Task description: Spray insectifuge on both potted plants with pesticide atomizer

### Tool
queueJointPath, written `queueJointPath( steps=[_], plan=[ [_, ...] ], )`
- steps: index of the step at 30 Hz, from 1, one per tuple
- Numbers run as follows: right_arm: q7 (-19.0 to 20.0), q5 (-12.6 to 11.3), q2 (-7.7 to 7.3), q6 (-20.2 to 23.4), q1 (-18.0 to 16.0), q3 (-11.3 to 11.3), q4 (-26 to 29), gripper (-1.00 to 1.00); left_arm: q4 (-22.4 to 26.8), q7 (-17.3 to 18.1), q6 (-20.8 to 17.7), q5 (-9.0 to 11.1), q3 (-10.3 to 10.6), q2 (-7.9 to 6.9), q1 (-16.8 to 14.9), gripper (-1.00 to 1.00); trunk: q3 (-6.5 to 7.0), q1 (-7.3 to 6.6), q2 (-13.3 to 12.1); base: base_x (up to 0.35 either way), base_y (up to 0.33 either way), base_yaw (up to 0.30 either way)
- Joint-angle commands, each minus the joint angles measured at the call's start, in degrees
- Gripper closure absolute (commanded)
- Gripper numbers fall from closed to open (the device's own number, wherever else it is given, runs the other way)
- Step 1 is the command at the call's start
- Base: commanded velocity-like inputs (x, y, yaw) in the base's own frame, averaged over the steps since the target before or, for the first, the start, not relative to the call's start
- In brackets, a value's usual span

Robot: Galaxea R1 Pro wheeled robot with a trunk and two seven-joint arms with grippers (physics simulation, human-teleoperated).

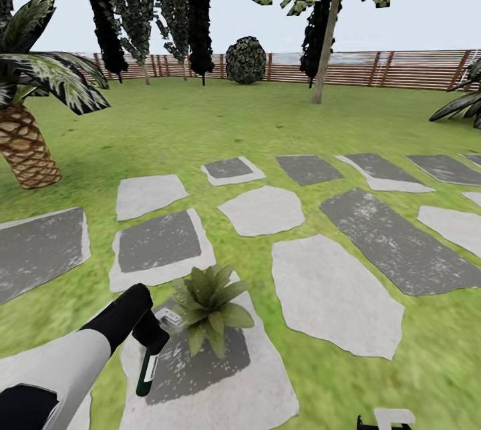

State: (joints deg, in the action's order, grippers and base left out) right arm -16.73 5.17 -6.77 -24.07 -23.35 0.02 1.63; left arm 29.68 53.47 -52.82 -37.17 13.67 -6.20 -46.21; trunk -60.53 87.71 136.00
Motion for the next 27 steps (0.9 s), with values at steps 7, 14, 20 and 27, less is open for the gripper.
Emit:
queueJointPath(
  steps=[7,14,20,27],
  plan=[
    [-0.4,0.5,0.07,0.0,0.0,0.0,-0.1,-1.0,0.1,0.6,-0.1,-0.6,0.3,-0.13,0.1,1.0,-0.05,0.01,0.0,0.119,-0.25,0.114],
    [-0.4,0.5,0.09,0.0,0.0,0.0,-0.1,-1.0,0.0,0.4,-0.1,-0.7,0.2,-0.59,0.2,1.0,-0.05,0.01,0.0,-0.13,-0.249,0.276],
    [-0.4,0.5,0.09,0.0,0.0,0.0,-0.1,-1.0,-0.1,0.2,0.0,-0.6,0.1,-0.34,0.4,1.0,-0.05,0.01,0.0,0.137,-0.215,0.278],
    [-0.4,0.5,0.09,0.0,0.0,0.0,-0.1,-1.0,-0.1,0.0,0.3,-0.9,0.1,-0.8,4.1,1.0,-0.05,0.01,0.0,0.033,-0.024,0.278]
  ],
)
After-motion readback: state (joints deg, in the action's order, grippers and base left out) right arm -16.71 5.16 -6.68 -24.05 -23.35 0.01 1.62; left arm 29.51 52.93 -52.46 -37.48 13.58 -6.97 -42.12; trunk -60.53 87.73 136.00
